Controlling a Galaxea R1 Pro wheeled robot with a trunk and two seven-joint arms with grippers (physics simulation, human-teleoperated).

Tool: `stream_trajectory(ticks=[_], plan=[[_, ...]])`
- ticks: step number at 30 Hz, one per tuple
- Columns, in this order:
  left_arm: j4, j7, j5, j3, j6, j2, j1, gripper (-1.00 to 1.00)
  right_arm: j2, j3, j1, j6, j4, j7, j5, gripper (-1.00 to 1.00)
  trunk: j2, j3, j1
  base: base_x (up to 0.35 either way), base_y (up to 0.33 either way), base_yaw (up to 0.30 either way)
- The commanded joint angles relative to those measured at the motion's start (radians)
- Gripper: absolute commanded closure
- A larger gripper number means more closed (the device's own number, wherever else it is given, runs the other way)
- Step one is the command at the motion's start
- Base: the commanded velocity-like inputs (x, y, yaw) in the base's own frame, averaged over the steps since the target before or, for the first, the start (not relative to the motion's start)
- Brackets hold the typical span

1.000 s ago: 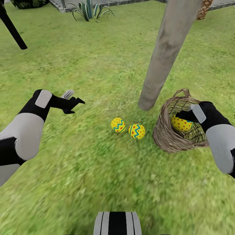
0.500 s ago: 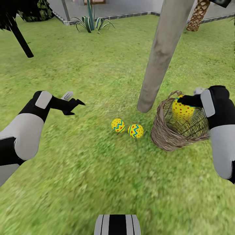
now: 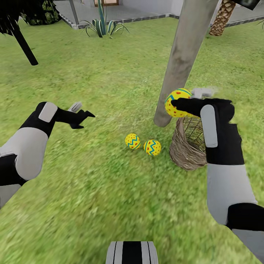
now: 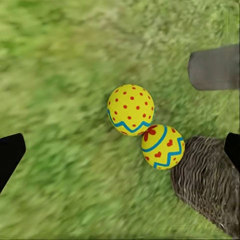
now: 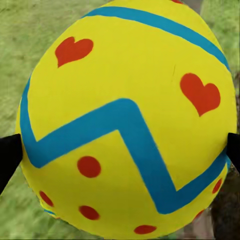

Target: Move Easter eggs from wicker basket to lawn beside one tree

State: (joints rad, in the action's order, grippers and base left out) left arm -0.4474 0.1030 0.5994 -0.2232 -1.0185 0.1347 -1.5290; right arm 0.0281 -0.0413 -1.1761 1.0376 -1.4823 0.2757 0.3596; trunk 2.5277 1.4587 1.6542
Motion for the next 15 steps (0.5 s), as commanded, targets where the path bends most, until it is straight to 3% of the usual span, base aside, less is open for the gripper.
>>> stream_trajectory(ticks=[1, 2, 4, 6, 11, 13, 15], plan=[[0.0, -0.024, 0.009, -0.005, -0.005, 0.005, 0.0, -1.0, -0.048, -0.029, 0.02, 0.001, -0.004, 0.011, 0.005, 1.0, 0.0, 0.001, 0.0, 0.0, 0.0, 0.0], [0.0, -0.117, 0.01, -0.005, -0.005, 0.03, 0.001, -1.0, -0.104, -0.069, 0.062, -0.005, -0.007, 0.012, 0.002, 1.0, 0.0, 0.001, 0.0, 0.0, 0.0, 0.0], [0.0, -0.256, 0.008, -0.005, -0.006, 0.053, 0.002, -1.0, -0.125, -0.148, 0.103, -0.018, -0.008, 0.013, 0.0, 1.0, 0.0, 0.001, 0.0, 0.0, 0.0, 0.0], [0.003, -0.383, 0.005, -0.005, -0.006, 0.079, 0.006, -1.0, -0.132, -0.217, 0.152, -0.062, -0.009, 0.013, 0.001, 1.0, 0.0, 0.001, 0.0, 0.0, 0.0, 0.0], [0.021, -0.504, 0.002, -0.005, -0.003, 0.136, 0.092, -1.0, -0.128, -0.274, 0.321, -0.23, -0.008, 0.012, 0.0, 1.0, 0.0, 0.001, 0.0, 0.0, 0.0, 0.0], [0.022, -0.705, -0.008, -0.004, 0.005, 0.164, 0.182, -1.0, -0.124, -0.293, 0.409, -0.283, -0.007, 0.011, -0.005, 1.0, 0.0, 0.001, 0.0, 0.0, 0.0, 0.0], [0.022, -0.821, -0.045, -0.004, 0.038, 0.17, 0.245, -1.0, -0.124, -0.331, 0.459, -0.325, -0.006, 0.012, -0.033, 1.0, 0.0, 0.001, 0.0, 0.0, 0.0, 0.0]])
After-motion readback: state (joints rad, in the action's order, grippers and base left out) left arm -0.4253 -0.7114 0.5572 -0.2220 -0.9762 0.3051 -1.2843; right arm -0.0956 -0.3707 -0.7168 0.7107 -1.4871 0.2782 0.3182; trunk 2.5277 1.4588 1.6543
